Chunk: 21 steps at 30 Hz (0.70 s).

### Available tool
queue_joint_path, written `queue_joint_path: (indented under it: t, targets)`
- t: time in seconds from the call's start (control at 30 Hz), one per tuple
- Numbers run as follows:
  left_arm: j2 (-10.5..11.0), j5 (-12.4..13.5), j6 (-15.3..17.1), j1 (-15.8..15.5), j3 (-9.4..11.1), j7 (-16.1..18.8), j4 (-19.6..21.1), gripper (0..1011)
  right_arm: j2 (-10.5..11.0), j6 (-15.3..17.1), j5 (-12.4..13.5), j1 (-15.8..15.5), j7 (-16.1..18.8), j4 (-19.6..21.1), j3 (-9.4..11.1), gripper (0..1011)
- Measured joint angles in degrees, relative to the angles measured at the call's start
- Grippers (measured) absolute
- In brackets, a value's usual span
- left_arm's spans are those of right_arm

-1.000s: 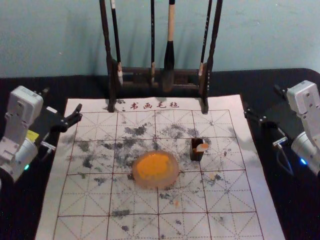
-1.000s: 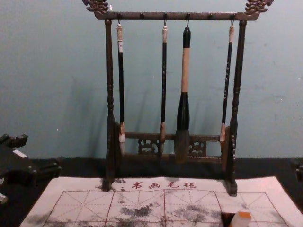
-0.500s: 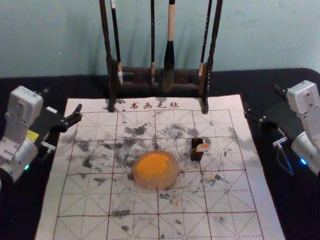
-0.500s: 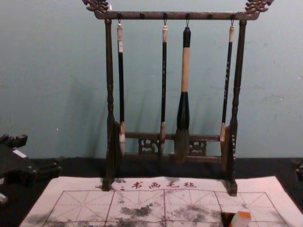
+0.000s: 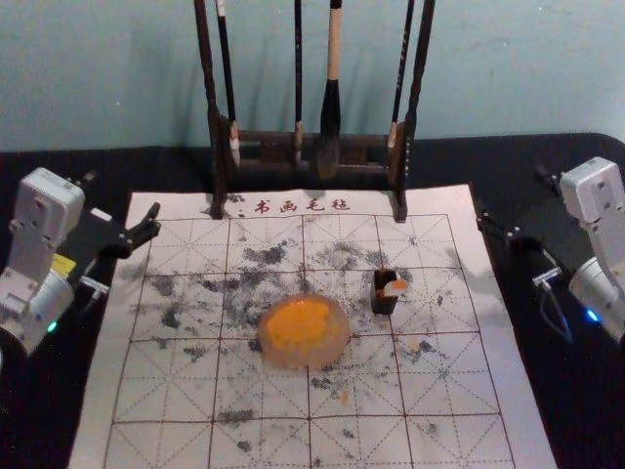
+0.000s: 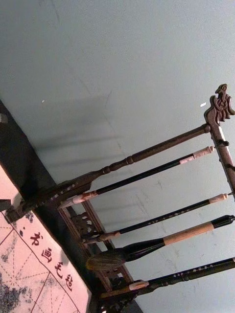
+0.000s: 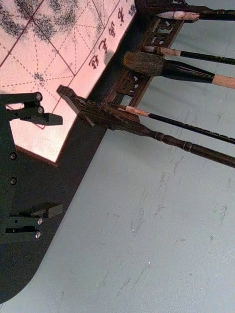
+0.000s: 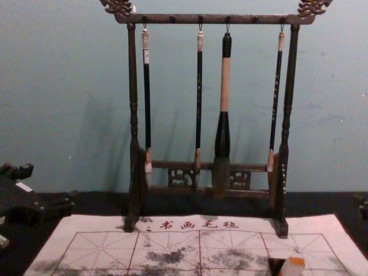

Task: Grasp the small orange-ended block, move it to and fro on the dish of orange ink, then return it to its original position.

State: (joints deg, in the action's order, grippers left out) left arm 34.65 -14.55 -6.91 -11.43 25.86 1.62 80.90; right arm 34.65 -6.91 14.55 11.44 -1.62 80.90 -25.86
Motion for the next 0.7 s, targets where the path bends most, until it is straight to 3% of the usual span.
queue_joint_path:
  t: [0.7]
  targets:
    - [0.00, 0.00, 0.00, 0.00, 0.00, 0.00, 0.00, 1001, 0.00, 0.00, 0.00, 0.00, 0.00, 0.00, 0.00, 1002]
